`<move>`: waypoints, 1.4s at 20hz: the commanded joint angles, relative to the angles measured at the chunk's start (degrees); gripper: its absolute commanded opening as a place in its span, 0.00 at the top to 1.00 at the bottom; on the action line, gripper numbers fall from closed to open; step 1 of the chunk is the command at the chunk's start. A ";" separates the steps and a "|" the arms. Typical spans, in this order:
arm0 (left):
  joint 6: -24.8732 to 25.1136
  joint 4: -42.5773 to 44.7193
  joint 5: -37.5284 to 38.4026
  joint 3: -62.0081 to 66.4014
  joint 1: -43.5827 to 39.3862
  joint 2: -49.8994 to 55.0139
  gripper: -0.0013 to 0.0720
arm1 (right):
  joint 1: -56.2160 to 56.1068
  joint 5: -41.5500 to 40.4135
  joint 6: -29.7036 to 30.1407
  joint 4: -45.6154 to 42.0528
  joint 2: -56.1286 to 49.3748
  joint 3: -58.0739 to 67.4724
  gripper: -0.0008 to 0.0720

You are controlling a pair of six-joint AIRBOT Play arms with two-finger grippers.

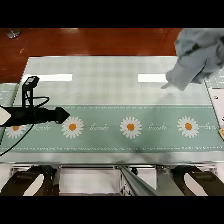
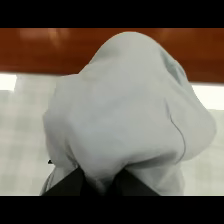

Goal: Fold the shirts.

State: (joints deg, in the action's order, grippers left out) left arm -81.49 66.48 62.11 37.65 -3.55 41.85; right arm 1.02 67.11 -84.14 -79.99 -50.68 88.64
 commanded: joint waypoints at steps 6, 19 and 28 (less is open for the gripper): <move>-0.87 -0.96 -2.12 0.20 0.17 -1.46 0.02 | -21.92 12.68 -0.63 0.48 -4.02 7.80 0.94; 0.00 -1.16 -3.13 0.13 -0.26 1.38 0.02 | -41.13 -8.26 6.43 30.80 -42.69 -8.22 0.11; 1.22 -10.75 10.34 -2.89 -0.13 6.60 0.02 | -3.78 10.67 -0.07 8.00 -20.17 -15.15 0.14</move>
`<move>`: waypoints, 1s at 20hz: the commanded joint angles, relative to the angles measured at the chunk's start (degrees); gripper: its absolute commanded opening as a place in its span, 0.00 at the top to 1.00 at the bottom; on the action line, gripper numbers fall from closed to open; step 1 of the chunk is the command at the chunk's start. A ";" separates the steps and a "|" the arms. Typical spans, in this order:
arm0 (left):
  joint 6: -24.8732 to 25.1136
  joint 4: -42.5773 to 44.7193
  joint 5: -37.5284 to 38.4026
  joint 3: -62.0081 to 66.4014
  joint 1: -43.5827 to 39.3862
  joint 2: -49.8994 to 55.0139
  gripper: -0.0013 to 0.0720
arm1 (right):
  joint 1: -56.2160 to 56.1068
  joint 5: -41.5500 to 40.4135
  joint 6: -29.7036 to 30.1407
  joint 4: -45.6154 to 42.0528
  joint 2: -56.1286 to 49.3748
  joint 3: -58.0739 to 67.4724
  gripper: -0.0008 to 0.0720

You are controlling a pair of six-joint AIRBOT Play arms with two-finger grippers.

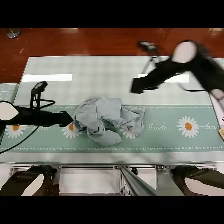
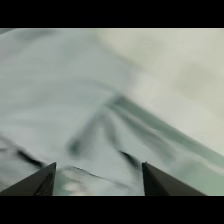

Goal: Fold the shirts.

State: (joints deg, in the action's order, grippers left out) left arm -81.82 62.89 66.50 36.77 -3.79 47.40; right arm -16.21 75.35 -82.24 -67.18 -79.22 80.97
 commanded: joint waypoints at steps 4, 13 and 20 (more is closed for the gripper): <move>3.76 -12.33 -0.98 -11.50 -6.25 1.62 0.02 | 26.69 -7.72 -0.11 4.96 21.81 -34.95 0.14; 4.02 -18.91 -33.83 -13.70 -25.29 12.00 0.03 | 19.08 -15.21 3.08 14.60 26.05 -51.58 0.14; 12.00 -18.78 -17.73 -4.85 -20.13 13.03 0.95 | 11.58 -20.39 -2.47 14.75 24.83 -51.56 0.14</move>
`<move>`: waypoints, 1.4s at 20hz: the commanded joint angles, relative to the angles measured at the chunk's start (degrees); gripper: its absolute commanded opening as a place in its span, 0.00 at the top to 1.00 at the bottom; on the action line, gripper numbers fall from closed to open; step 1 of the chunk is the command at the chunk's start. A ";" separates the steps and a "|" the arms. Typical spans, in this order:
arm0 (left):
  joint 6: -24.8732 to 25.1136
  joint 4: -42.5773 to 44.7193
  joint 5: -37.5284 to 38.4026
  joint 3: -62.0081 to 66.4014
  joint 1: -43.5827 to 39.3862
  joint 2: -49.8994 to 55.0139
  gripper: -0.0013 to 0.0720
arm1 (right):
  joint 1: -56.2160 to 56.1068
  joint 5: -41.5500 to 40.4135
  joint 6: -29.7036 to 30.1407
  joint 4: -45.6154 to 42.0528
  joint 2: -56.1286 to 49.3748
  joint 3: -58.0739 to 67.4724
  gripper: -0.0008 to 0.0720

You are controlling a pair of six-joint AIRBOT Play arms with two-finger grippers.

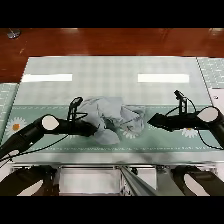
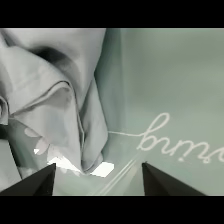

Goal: Fold the shirts.

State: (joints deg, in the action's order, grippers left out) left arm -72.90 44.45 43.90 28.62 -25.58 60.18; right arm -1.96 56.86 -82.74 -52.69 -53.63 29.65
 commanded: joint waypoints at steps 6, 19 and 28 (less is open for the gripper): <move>3.04 -0.37 5.90 5.88 3.78 0.28 0.95 | -12.00 -5.86 -0.96 6.34 -14.75 3.08 0.14; 4.24 -0.37 12.50 26.01 15.02 -2.95 0.95 | -7.50 11.43 0.70 -0.42 -21.49 47.01 0.94; -2.75 7.58 23.89 75.49 23.28 -4.20 0.95 | -5.49 20.20 -0.74 -14.47 -7.48 93.66 0.94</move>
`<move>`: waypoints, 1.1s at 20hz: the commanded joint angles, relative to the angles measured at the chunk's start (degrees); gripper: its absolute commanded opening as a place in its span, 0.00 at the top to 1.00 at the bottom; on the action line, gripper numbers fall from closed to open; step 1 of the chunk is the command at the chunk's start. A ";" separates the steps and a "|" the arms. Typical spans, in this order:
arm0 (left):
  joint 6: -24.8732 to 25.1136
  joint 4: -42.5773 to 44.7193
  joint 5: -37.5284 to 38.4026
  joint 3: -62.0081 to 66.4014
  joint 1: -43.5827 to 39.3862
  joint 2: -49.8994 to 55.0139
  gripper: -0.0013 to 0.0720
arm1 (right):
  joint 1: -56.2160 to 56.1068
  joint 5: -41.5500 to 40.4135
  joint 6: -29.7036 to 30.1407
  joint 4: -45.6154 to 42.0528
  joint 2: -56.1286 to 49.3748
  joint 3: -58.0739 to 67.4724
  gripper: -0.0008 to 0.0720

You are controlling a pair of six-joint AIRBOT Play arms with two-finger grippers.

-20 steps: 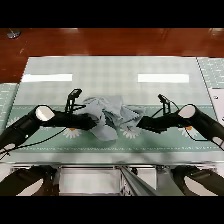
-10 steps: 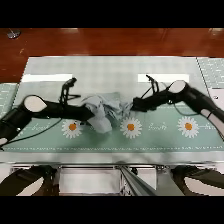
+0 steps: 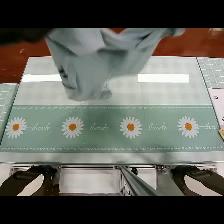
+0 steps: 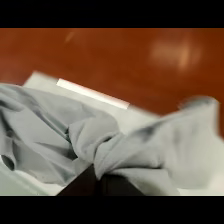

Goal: Fold the shirts.

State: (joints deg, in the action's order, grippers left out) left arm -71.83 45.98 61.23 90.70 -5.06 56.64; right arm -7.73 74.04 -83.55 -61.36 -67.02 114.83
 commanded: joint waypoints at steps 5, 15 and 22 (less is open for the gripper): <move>-6.03 16.15 9.51 24.65 5.51 -6.80 0.95 | 0.31 12.52 0.13 -11.15 19.45 8.48 0.94; -10.19 14.88 26.03 20.74 5.49 -14.95 0.95 | 0.31 22.03 -4.48 5.40 26.69 -6.58 0.94; -7.85 14.91 15.69 -12.04 5.40 -11.26 0.95 | 0.31 7.21 -1.73 -0.42 25.64 -42.42 0.94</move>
State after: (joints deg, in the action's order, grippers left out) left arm -81.38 61.08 82.74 91.07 0.36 43.48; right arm -7.44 90.08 -86.37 -58.65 -40.73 85.43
